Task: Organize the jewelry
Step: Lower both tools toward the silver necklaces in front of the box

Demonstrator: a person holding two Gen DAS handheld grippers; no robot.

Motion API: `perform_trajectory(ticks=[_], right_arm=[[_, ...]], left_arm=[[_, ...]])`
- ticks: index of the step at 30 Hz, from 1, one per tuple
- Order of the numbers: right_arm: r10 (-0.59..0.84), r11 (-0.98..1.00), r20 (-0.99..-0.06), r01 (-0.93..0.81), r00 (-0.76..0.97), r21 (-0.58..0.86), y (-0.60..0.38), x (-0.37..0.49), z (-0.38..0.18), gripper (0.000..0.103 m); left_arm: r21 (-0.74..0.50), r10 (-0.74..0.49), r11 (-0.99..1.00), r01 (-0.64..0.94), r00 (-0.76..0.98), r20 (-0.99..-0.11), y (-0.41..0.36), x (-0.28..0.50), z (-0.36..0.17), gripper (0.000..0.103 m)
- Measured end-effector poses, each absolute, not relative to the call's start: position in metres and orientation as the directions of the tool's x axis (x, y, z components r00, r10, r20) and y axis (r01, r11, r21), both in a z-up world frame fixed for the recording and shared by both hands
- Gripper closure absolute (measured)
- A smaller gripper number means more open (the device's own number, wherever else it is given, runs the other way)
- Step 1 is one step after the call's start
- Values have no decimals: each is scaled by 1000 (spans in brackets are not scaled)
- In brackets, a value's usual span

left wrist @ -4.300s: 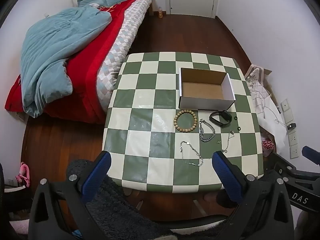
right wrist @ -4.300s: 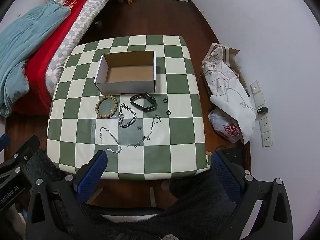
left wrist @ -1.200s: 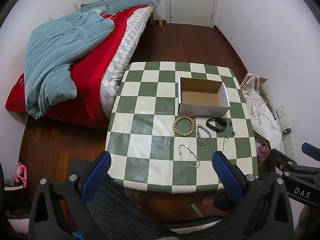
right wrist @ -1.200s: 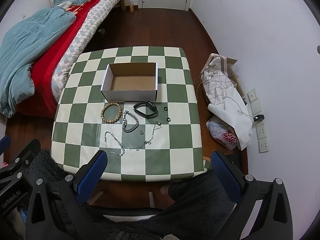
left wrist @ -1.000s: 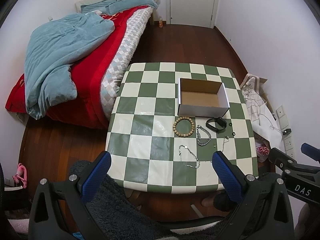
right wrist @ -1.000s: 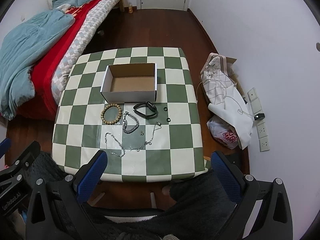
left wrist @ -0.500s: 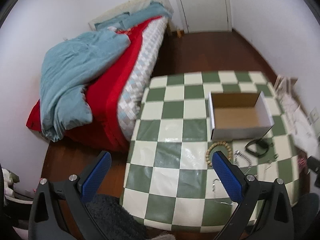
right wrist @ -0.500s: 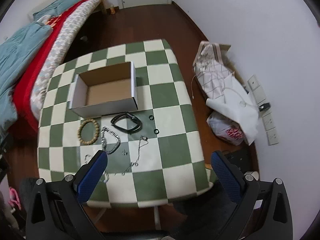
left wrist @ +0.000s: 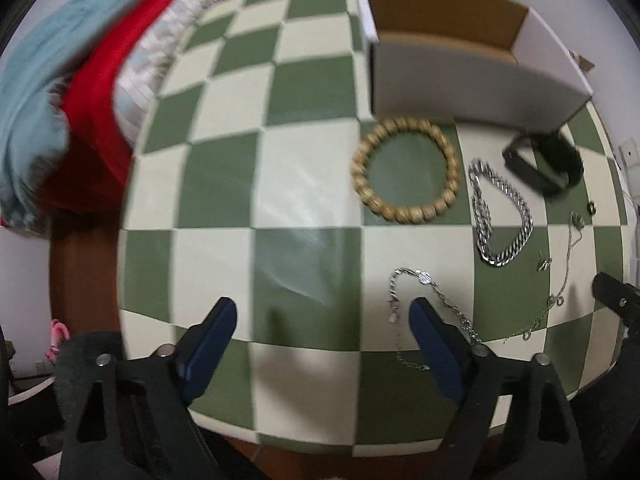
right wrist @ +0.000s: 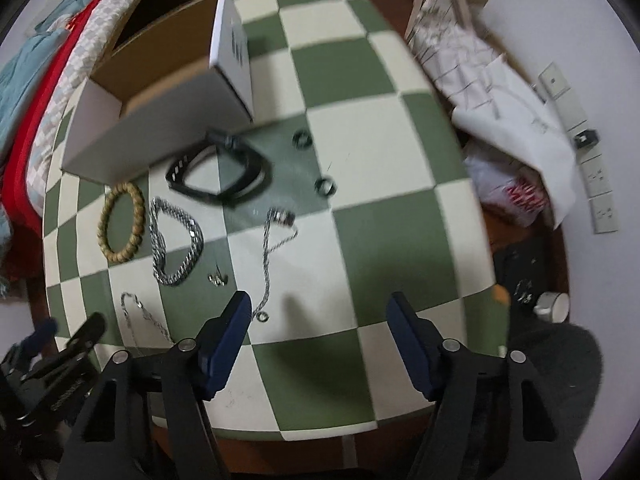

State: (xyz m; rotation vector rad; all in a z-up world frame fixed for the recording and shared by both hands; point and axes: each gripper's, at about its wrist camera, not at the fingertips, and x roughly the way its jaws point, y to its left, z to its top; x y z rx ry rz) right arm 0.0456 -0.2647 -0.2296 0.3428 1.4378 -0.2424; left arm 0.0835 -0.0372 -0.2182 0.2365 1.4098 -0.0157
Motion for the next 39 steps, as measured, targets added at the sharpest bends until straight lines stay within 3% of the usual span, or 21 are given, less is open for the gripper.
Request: perform_trajectory(ticks=[6,8,10,26,33,35,36,37,38,39], right_arm=[[69,940,-991,326,114,104,-250,49,-252,35],[78,942,-990,316,115,111,-245,51,-253,37],[80,944,-990,309,117,113,-238,54,-253,38],[88,953,-992,281,92,111,-221,39,-255,41],[-39,982,-990,186,136,-14,-182,31,-252,42],[-40,983,-987,184,158,-10,-179,27,-249,47],[-41,984,-985,178,169,-10,-179,25,-247,62],[-49,985,-981,170,185,-18,-172,22,-243,94],[-60,986,-982,165,181,-30,-170,21,-243,103],[-52,985,-982,170,181,-21,-171,20,-242,103]], left_arm=[[113,80,977,179,181,-980,-46,78,-233,46],[57,21,979,195,184,-983,-47,76,-232,84],[66,25,974,219,186,-982,-52,73,-233,99],[124,79,980,158,265,-961,-14,56,-198,103],[91,47,984,156,263,-964,-26,57,-190,103],[75,36,987,144,262,-964,-21,64,-188,103],[64,26,989,136,263,-965,-19,62,-185,103],[57,21,990,129,263,-965,-13,71,-186,103],[47,14,991,122,265,-964,-8,74,-184,103],[40,7,992,116,267,-964,-3,78,-183,103]])
